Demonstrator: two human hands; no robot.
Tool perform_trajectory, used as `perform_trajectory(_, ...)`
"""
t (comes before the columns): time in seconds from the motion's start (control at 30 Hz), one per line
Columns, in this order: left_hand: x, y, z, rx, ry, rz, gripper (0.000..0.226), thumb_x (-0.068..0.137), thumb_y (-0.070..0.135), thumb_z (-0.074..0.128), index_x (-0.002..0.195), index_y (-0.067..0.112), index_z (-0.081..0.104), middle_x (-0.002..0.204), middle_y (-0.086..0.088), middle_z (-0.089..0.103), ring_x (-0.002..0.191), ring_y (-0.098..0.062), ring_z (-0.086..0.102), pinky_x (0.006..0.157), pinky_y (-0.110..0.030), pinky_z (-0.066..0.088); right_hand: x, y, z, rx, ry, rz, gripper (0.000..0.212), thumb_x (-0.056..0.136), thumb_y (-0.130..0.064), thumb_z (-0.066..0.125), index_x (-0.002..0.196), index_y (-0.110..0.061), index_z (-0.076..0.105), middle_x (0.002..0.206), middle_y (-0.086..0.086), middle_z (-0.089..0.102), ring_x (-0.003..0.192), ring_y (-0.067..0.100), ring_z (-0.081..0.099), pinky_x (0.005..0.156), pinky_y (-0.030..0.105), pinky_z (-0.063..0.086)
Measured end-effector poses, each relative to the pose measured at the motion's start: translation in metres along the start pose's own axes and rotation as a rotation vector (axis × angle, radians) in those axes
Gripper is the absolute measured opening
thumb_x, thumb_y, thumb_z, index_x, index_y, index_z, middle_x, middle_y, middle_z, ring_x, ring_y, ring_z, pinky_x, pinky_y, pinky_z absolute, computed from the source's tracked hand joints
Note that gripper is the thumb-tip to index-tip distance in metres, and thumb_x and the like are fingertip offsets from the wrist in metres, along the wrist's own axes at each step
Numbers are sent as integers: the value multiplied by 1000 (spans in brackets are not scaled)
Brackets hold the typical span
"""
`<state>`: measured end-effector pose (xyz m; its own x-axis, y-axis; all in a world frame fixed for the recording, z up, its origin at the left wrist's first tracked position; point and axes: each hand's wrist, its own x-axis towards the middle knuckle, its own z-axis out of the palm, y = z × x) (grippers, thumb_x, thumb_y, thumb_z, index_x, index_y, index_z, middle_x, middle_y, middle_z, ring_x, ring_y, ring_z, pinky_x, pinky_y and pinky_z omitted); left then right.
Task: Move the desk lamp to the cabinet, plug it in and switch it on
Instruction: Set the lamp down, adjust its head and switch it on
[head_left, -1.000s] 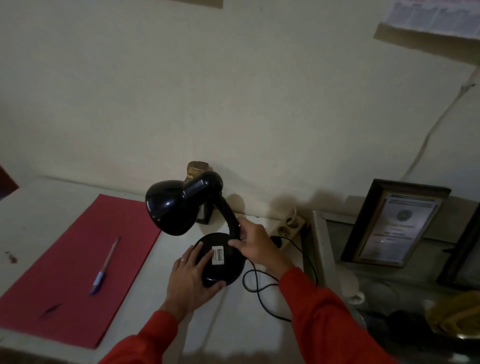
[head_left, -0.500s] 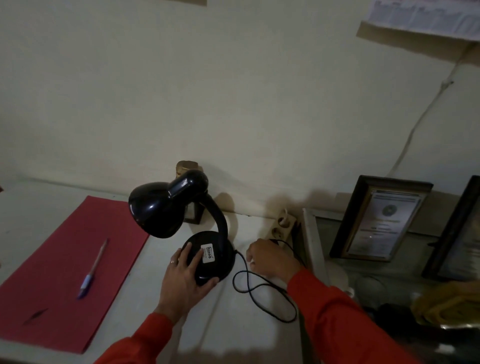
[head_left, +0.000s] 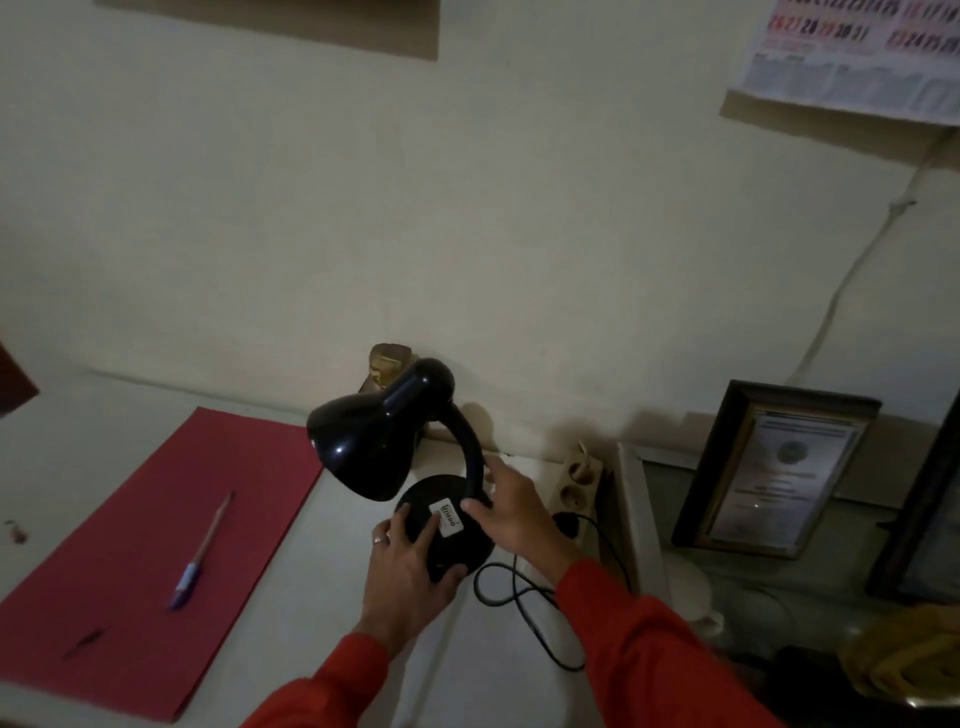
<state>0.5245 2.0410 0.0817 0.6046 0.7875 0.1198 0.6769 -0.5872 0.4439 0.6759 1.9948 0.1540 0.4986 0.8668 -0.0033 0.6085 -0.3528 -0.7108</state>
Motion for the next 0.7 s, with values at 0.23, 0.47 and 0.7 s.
perform_trajectory(0.23, 24, 16, 11, -38, -76, -32, 73, 79, 59, 56, 142, 30, 35, 153, -17, 24, 135, -39, 25, 114, -45, 27, 26, -5, -2, 10, 192, 67, 17, 91, -12, 56, 106, -3, 55, 98, 21, 67, 91, 33, 64, 69, 30, 46)
perform_trajectory(0.47, 55, 11, 19, -45, -178, 54, 73, 84, 51, 56, 146, 26, 28, 158, -16, 10, 143, -39, 13, 118, -46, 20, 42, 9, -12, -30, 210, 142, 17, 92, -19, 55, 105, -8, 53, 99, 13, 66, 83, 22, 62, 58, 19, 42)
perform_trajectory(0.7, 61, 15, 22, -82, -193, 73, 73, 82, 49, 60, 145, 25, 31, 158, -16, 12, 143, -39, 13, 117, -46, 22, 43, 17, -15, -36, 230, 182, 14, 92, -19, 56, 102, -10, 54, 96, 11, 66, 78, 19, 59, 49, 13, 33)
